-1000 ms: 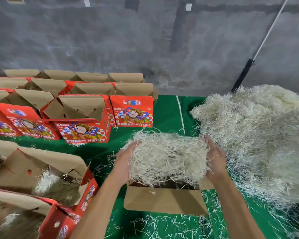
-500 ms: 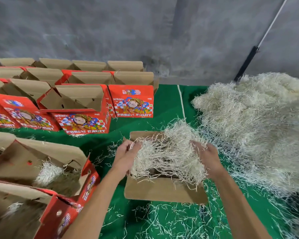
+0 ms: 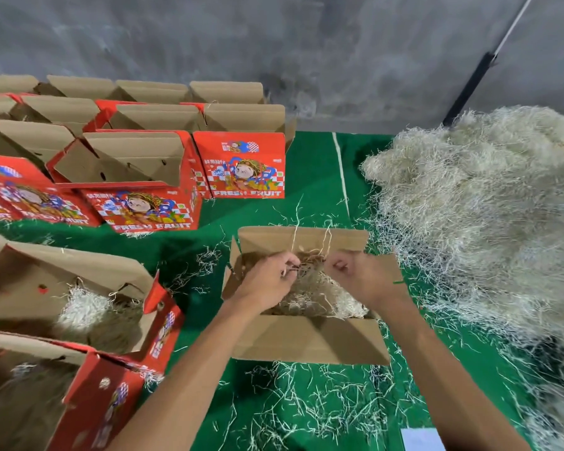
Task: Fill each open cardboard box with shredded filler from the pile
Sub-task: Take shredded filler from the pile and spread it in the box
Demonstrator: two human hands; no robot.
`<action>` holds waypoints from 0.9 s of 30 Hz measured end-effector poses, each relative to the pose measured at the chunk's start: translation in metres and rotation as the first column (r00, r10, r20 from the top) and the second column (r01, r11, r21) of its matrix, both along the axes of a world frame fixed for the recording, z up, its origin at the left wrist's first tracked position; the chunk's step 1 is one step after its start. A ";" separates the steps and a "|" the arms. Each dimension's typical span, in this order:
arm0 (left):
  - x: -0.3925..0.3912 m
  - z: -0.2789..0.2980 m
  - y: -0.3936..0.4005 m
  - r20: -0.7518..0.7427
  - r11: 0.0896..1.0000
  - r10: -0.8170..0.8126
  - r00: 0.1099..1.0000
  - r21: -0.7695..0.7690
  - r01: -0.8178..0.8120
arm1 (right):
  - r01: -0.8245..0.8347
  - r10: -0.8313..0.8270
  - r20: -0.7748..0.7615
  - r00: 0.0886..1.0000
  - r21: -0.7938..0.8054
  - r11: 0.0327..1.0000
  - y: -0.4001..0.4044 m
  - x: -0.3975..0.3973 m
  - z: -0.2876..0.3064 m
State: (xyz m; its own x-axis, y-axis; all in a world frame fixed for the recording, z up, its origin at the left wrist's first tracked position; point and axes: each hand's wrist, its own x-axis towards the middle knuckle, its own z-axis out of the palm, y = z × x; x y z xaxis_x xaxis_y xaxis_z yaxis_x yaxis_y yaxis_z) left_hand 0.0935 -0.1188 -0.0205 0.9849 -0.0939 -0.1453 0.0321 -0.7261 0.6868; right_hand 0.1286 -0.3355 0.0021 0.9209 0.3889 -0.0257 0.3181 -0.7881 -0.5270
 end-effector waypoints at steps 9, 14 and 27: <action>0.037 -0.054 -0.035 -0.414 0.858 -0.255 0.874 0.320 0.402 | -0.098 -0.089 -0.479 0.874 -0.353 0.930 0.022 0.005 -0.071; 0.046 -0.086 -0.040 -0.617 0.715 -0.142 0.774 0.476 0.511 | -0.450 0.287 -0.350 0.892 -0.613 0.650 0.014 0.013 -0.111; 0.048 -0.098 -0.042 -0.693 0.601 0.016 0.721 0.583 0.547 | -0.348 -0.055 -0.637 0.769 -0.490 0.799 0.034 0.039 -0.116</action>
State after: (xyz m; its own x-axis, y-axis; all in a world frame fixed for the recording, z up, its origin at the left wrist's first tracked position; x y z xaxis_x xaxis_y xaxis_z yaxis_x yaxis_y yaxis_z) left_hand 0.1419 -0.1613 -0.1182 0.5968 0.0757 -0.7988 -0.0811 -0.9848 -0.1539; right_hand 0.1674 -0.3017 -0.1142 0.5593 0.2445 -0.7921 0.2362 -0.9629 -0.1304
